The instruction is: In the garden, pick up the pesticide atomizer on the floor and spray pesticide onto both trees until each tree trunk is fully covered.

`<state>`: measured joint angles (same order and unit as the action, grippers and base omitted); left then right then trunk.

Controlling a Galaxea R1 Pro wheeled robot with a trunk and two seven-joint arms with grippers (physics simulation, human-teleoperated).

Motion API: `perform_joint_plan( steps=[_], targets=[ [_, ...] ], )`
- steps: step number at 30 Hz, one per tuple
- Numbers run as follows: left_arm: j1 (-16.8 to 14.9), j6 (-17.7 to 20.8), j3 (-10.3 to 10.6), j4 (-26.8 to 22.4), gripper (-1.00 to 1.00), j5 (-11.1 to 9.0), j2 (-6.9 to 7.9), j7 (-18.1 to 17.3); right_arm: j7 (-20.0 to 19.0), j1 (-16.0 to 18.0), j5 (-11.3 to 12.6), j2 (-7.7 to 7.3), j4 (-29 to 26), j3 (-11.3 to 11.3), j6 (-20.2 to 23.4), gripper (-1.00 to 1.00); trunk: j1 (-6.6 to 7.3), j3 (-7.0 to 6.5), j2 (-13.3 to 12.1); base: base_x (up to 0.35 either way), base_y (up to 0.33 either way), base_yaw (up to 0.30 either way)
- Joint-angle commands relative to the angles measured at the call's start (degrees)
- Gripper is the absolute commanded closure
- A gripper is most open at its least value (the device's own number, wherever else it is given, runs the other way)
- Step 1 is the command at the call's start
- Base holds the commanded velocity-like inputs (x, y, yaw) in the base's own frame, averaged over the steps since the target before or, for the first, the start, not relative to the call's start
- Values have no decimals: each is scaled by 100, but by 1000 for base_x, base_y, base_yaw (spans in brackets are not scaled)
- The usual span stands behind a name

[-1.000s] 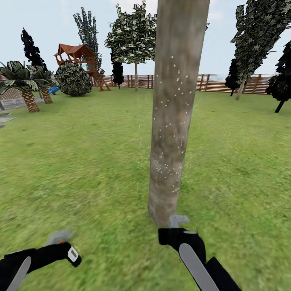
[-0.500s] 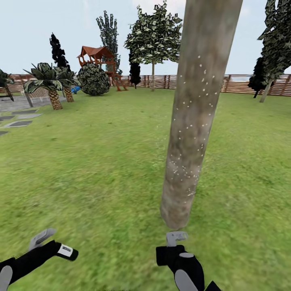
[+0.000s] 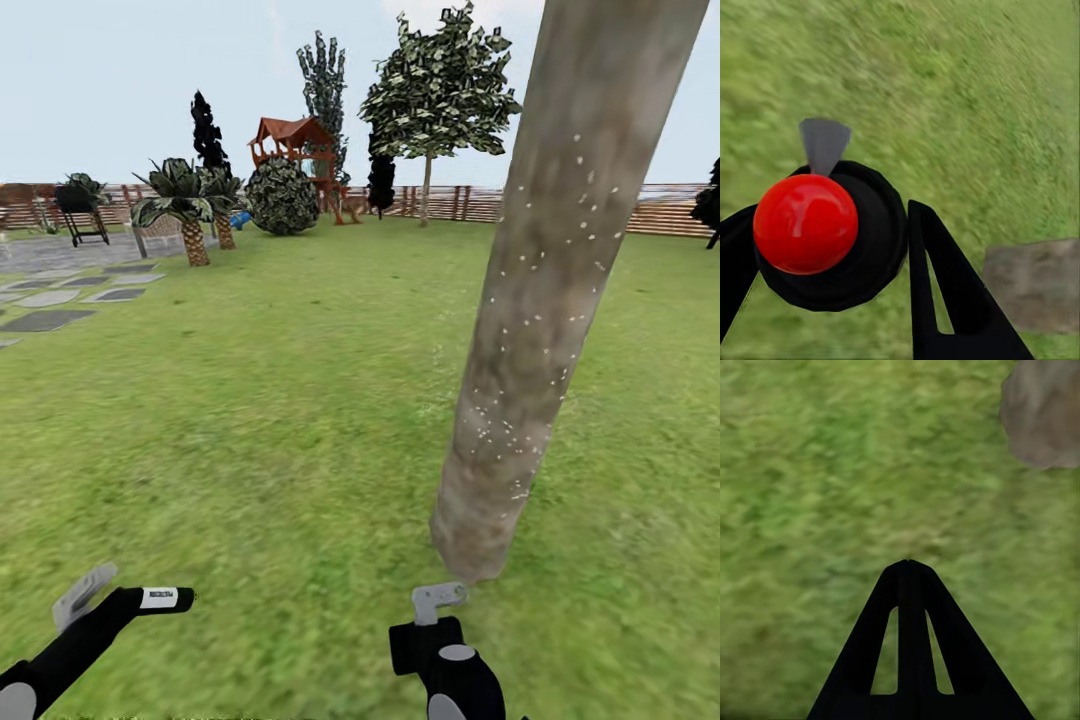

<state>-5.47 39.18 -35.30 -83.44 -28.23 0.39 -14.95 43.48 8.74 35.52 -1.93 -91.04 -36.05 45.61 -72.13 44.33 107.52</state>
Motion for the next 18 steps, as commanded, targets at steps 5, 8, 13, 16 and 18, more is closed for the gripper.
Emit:
perform_joint_plan(
  steps=[5,8,13,16,18],
  targets=[
    [-7,5,-24,-3,100,-25,-28,24,53,-12,35,-50,-2,-14,-94,100,0,1,3,16,0,225],
    [-7,-3,-21,-5,100,-3,-26,22,45,-13,38,-58,3,-17,-229,100,0,-7,3,2,0,142],
    [-19,-16,-20,-5,100,30,-22,22,32,-13,36,-58,0,-56,-281,100,0,-10,3,0,0,28],
    [-23,-19,-20,-5,100,41,-21,131,30,-13,39,-54,0,-181,-287,100,0,-10,3,0,0,67],
    [-24,-19,-18,-5,100,43,-21,332,29,-13,36,-58,4,-322,-290,100,0,-10,3,0,0,205]
  ],
)
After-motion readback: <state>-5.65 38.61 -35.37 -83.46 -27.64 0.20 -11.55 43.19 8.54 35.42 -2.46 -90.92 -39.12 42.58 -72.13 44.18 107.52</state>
